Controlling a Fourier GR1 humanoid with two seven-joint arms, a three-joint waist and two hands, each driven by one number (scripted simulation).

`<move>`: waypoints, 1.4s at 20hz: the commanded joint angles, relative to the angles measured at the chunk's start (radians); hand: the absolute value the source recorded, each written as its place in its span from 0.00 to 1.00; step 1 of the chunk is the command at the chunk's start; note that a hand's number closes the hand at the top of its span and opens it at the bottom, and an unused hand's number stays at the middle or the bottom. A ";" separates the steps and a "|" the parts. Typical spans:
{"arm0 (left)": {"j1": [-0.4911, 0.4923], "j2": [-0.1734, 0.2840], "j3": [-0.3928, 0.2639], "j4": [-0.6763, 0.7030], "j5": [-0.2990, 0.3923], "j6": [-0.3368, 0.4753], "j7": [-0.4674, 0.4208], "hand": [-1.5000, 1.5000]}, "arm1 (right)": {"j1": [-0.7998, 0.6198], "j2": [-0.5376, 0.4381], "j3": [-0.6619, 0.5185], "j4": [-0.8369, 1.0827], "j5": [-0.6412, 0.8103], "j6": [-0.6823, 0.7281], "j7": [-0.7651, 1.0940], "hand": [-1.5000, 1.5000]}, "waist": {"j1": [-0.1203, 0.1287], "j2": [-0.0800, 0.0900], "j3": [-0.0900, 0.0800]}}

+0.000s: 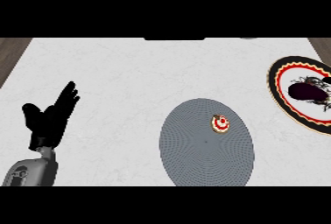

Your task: Pick the eggplant from the placemat and place it in the plate

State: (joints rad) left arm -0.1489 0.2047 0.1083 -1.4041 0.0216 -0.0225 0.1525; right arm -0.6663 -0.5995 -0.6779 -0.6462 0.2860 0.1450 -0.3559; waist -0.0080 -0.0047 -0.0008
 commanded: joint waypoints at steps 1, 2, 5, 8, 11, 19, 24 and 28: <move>-0.007 -0.005 0.003 0.002 -0.008 0.012 -0.003 0.50 | 0.018 -0.071 -0.062 0.020 -0.117 0.189 0.090 0.00 | -0.003 0.001 0.001; 0.029 -0.004 -0.003 -0.040 0.007 -0.010 0.003 0.50 | 0.027 -0.085 -0.048 0.054 -0.110 0.195 0.068 0.00 | 0.012 0.004 0.001; 0.034 -0.022 -0.013 -0.015 -0.029 0.011 -0.025 0.50 | 0.126 -0.046 -0.033 -0.069 -0.166 0.201 0.045 0.00 | 0.005 0.003 0.001; 0.031 0.017 -0.002 -0.102 0.001 -0.027 0.058 0.50 | 0.101 -0.153 -0.052 0.087 -0.163 0.215 -0.073 0.00 | 0.019 0.007 0.002; -0.020 -0.001 0.008 0.002 -0.012 -0.021 -0.003 0.50 | 0.106 -0.150 -0.026 0.086 -0.184 0.187 -0.081 0.00 | 0.013 0.007 0.001; -0.033 -0.032 -0.004 0.018 -0.033 0.006 -0.003 0.50 | 0.184 -0.197 -0.013 0.249 -0.175 0.185 -0.277 0.00 | 0.016 0.009 0.002; -0.030 -0.062 -0.028 -0.005 -0.050 0.025 0.007 0.50 | 0.135 -0.286 0.007 0.345 -0.156 0.193 -0.262 0.00 | 0.025 0.011 0.003; -0.028 -0.043 -0.014 0.004 -0.039 0.000 0.000 0.50 | 0.171 -0.324 0.030 0.373 -0.138 0.215 -0.296 0.00 | 0.023 0.011 0.003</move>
State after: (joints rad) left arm -0.1697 0.1689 0.0993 -1.4162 -0.0106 -0.0219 0.1621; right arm -0.5084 -0.8919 -0.6678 -0.3109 0.1329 0.3515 -0.6206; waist 0.0148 0.0057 0.0021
